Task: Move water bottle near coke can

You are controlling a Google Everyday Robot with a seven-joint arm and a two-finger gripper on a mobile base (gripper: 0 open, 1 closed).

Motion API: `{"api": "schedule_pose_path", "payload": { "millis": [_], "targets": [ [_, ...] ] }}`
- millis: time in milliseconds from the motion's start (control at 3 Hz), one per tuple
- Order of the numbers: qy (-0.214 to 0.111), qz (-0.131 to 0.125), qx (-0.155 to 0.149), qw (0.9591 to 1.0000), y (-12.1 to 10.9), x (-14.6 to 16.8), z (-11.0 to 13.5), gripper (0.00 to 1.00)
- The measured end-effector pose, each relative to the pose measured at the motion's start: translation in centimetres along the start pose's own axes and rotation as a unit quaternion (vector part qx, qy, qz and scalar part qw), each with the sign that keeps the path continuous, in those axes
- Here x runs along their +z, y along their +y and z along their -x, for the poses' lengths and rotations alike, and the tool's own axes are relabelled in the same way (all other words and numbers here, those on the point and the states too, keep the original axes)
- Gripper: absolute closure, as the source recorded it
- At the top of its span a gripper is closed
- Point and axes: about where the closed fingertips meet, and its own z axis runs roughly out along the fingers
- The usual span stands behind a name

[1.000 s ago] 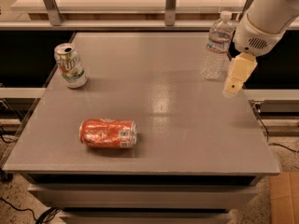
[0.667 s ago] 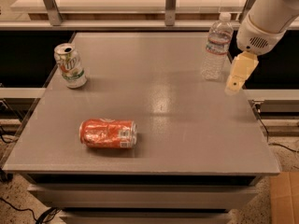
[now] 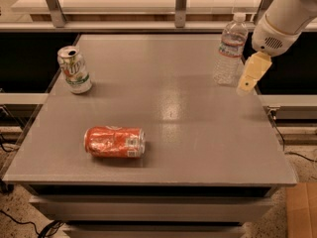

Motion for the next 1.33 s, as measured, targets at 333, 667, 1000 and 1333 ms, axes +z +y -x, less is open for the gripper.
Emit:
{"api": "schedule_pose_path", "payload": {
  "millis": [333,667,1000,1333],
  "targets": [
    [-0.048,0.018,0.010,0.9987,-0.1,0.3,0.7,0.00],
    [-0.052,0.021,0.014,0.9983,0.0,0.9,0.0,0.00],
    [-0.066,0.027,0.028,0.9971,-0.2,1.6,-1.2,0.00],
    [-0.089,0.019,0.046,0.9948,-0.2,1.8,-1.8,0.00]
  ]
}}
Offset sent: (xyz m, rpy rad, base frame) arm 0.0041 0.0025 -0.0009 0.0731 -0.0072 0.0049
